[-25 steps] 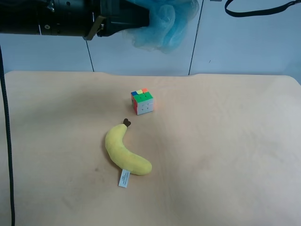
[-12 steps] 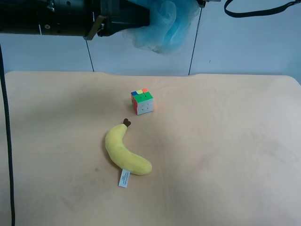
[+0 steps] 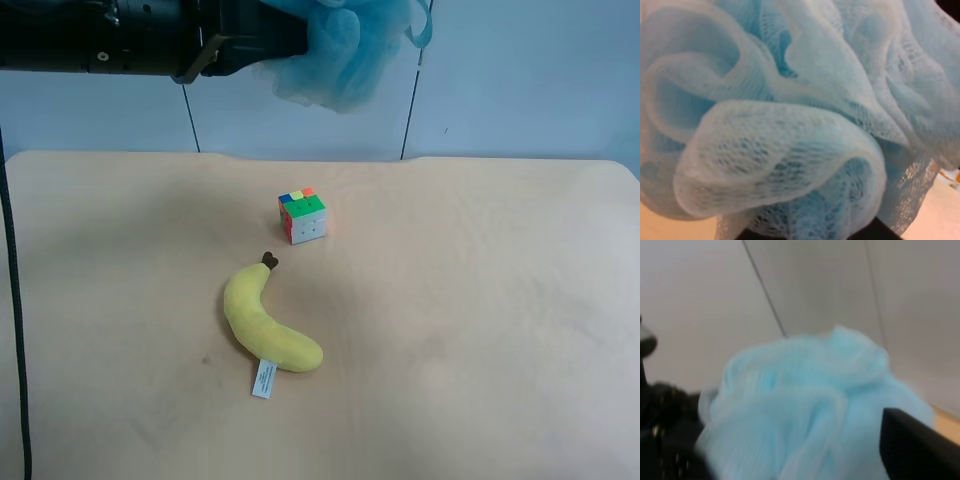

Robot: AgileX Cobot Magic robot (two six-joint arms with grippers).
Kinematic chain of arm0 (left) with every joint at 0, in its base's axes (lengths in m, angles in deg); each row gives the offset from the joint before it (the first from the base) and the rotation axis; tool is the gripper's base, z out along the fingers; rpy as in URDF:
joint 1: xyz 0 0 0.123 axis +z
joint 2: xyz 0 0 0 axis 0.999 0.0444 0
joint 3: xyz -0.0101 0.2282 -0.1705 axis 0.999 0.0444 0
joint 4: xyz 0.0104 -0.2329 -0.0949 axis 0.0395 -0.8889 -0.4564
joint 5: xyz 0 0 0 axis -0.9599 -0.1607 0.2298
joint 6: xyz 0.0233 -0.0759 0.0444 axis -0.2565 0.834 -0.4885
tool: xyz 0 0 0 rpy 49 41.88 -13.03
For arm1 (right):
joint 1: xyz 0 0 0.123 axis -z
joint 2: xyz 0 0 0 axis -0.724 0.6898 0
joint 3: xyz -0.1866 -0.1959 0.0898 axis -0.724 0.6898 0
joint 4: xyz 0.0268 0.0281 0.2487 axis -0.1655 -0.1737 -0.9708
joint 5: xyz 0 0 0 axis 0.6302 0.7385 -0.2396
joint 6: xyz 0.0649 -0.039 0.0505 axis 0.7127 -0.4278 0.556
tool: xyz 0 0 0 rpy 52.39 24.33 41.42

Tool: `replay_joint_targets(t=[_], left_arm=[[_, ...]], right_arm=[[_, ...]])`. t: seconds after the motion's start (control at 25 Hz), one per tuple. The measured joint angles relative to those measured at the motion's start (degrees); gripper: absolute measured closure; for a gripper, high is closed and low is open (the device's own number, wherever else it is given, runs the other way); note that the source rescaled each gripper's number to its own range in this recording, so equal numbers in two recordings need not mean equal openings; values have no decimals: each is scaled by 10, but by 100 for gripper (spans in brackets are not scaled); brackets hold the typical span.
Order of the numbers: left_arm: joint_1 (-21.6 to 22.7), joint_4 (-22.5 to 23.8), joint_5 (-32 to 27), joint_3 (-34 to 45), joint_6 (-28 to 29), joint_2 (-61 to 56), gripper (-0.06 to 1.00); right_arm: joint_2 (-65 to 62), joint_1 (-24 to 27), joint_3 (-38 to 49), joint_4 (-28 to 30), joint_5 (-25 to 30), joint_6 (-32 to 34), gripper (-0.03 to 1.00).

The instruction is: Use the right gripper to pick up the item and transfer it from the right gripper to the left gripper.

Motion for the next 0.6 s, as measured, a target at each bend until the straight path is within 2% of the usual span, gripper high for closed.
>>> replay_joint_targets(t=[0.32, 0.6], left_arm=[[0, -1, 29, 0, 0, 0, 94], [0, 24, 84, 0, 0, 0, 94]], right_arm=[[-111, 0, 0, 292, 27, 233, -3], [-171, 0, 0, 548, 154, 443, -3]])
